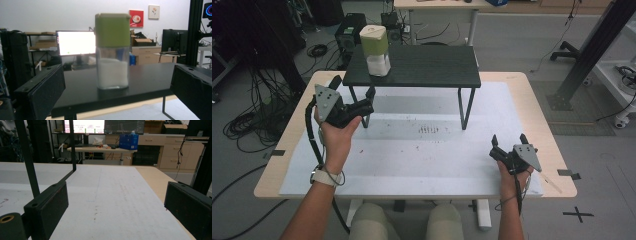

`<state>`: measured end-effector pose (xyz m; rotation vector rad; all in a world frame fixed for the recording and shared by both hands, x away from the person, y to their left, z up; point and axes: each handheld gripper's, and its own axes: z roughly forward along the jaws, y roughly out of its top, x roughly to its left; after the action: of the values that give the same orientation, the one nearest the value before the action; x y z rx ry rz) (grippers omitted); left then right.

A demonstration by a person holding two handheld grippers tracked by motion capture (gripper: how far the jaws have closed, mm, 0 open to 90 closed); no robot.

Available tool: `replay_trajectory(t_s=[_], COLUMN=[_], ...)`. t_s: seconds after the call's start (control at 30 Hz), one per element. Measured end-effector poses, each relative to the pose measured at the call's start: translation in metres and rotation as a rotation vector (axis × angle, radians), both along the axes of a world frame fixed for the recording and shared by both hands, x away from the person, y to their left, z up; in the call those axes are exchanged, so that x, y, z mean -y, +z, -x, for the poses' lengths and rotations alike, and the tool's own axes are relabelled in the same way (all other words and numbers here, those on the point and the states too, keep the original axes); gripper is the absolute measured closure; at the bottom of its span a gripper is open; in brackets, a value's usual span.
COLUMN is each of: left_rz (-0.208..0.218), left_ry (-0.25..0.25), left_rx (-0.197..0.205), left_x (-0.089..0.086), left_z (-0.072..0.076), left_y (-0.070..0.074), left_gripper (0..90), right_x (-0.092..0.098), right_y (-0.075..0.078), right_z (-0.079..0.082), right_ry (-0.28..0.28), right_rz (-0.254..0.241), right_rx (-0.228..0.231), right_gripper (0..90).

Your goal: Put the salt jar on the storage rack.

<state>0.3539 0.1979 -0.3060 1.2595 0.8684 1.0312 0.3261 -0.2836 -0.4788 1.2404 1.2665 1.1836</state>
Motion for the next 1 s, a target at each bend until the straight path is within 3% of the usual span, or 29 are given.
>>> replay_trajectory(t_s=[0.17,0.43,0.5,0.53,0.8,1.0], left_rz=[-0.012,0.024,0.034,0.044,0.018,0.027], left_ry=[0.000,0.010,0.003,0.001,0.029,0.041], left_rx=[-0.019,-0.096,-0.100,-0.090,-0.129,-0.156], left_x=[-0.006,-0.020,-0.022,-0.026,-0.038,-0.042], left_z=[0.004,0.006,0.006,0.007,0.011,0.013], left_y=[-0.018,-0.050,-0.054,-0.065,-0.101,-0.125], left_gripper=[0.2,0.6,1.3,1.5,1.2,1.1], right_x=[0.000,0.000,0.000,0.000,0.000,0.000], right_y=[0.000,0.000,0.000,0.000,0.000,0.000], right_z=[0.000,0.000,0.000,0.000,0.000,0.000], right_ry=[0.000,0.000,-0.001,-0.001,-0.004,-0.005], right_rz=[-0.001,0.001,0.001,0.002,0.003,0.005], right_rx=[-0.001,-0.003,-0.004,-0.004,-0.002,-0.003], right_gripper=[5.5,5.5,5.5,5.5,5.5,5.5])
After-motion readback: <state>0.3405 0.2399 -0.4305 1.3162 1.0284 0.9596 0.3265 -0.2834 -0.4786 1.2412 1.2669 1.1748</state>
